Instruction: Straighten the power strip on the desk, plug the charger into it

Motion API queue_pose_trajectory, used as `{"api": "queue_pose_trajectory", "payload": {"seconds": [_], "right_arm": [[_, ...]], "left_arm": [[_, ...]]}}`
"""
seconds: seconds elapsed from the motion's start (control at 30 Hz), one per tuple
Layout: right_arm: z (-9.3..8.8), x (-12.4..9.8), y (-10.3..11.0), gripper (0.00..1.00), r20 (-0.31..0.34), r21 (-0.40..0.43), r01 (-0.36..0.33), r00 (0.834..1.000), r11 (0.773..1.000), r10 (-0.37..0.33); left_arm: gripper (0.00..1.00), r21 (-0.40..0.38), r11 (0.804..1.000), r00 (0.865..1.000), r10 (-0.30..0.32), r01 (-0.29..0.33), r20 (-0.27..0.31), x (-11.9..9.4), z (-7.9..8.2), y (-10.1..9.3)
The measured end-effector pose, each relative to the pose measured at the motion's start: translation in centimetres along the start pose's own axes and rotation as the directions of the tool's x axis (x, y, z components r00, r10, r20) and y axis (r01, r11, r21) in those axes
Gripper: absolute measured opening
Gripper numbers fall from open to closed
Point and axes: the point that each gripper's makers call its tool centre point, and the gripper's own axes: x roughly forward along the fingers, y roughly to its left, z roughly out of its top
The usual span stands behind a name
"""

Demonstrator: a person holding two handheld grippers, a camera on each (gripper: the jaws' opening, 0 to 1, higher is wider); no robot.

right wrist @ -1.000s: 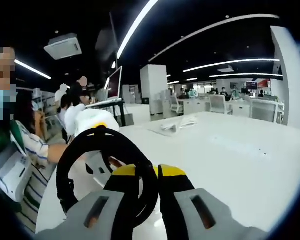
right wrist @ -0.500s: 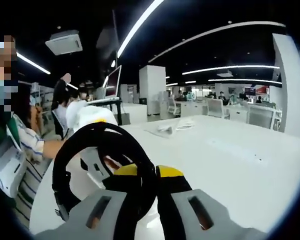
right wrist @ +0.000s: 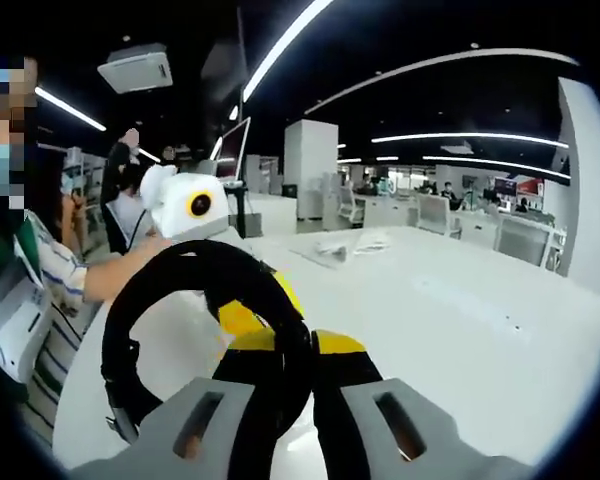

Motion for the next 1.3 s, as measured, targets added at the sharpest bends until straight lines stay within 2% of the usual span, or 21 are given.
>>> {"api": "queue_pose_trajectory", "payload": {"seconds": [0.1, 0.17, 0.27, 0.4, 0.5, 0.6, 0.77, 0.83, 1.07, 1.1, 1.17, 1.23, 1.27, 1.3], "right_arm": [[0.0, 0.1, 0.3, 0.09, -0.021, -0.033, 0.008, 1.0, 0.999, -0.009], [-0.1, 0.1, 0.2, 0.09, -0.03, -0.044, 0.014, 0.999, 0.999, -0.015], [-0.2, -0.3, -0.2, 0.09, -0.018, -0.019, 0.001, 1.0, 1.0, -0.001], [-0.3, -0.6, -0.3, 0.09, 0.007, 0.007, -0.015, 1.0, 1.0, 0.015], [-0.1, 0.1, 0.1, 0.09, -0.033, -0.045, -0.004, 0.999, 0.999, 0.003], [-0.1, 0.2, 0.3, 0.09, -0.068, -0.085, 0.011, 0.998, 0.996, -0.017], [-0.4, -0.6, -0.3, 0.08, -0.02, -0.017, -0.027, 0.999, 0.999, 0.026], [-0.4, -0.8, -0.4, 0.08, 0.026, 0.024, -0.045, 0.999, 0.999, 0.045], [-0.2, 0.2, 0.6, 0.08, -0.04, -0.095, -0.006, 0.999, 0.995, 0.003], [-0.2, 0.1, 0.5, 0.08, -0.039, -0.092, -0.008, 0.999, 0.996, 0.005], [-0.3, -0.2, 0.2, 0.08, -0.004, -0.008, -0.033, 0.999, 0.999, 0.033], [-0.5, -0.8, -0.9, 0.08, 0.017, 0.093, -0.028, 0.999, 0.995, 0.027], [-0.3, -0.7, -0.5, 0.08, 0.053, 0.07, -0.069, 0.996, 0.995, 0.065], [-0.5, -0.8, -0.7, 0.08, 0.055, 0.079, -0.062, 0.997, 0.995, 0.057]], "left_arm": [[0.2, -0.046, 0.999, 0.999, 0.014, -0.012, 0.041, -1.0, 0.6, 1.1], [0.2, -0.046, 0.999, 0.998, 0.025, -0.023, 0.049, -1.3, 0.8, 1.7], [0.2, -0.037, 0.999, 0.998, 0.037, -0.036, 0.045, -1.4, 0.9, 1.9], [0.21, 0.016, 0.999, 0.999, 0.052, -0.052, 0.006, -1.4, 0.4, 1.8], [0.21, 0.039, 0.997, 0.998, 0.065, -0.065, -0.004, -1.4, 0.4, 1.8], [0.21, 0.025, 0.998, 0.999, 0.051, -0.051, -0.001, -1.2, 0.5, 1.6], [0.21, -0.024, 0.999, 0.999, 0.034, -0.034, 0.004, -1.3, 0.2, 1.8], [0.21, -0.026, 0.999, 0.999, 0.045, -0.045, 0.003, -1.5, 0.1, 2.0], [0.21, -0.061, 0.998, 0.998, 0.035, -0.032, 0.049, -1.8, 1.2, 2.0], [0.21, -0.058, 0.998, 0.998, 0.033, -0.03, 0.049, -1.7, 1.2, 1.8], [0.21, -0.05, 0.998, 0.999, 0.031, -0.029, 0.044, -1.7, 1.1, 1.6], [0.21, -0.042, 0.999, 0.999, 0.028, -0.026, 0.039, -1.7, 1.0, 1.5], [0.21, -0.041, 0.999, 0.999, 0.028, -0.026, 0.038, -1.7, 1.0, 1.4], [0.21, -0.041, 0.999, 0.999, 0.027, -0.026, 0.038, -1.7, 1.0, 1.5]]}}
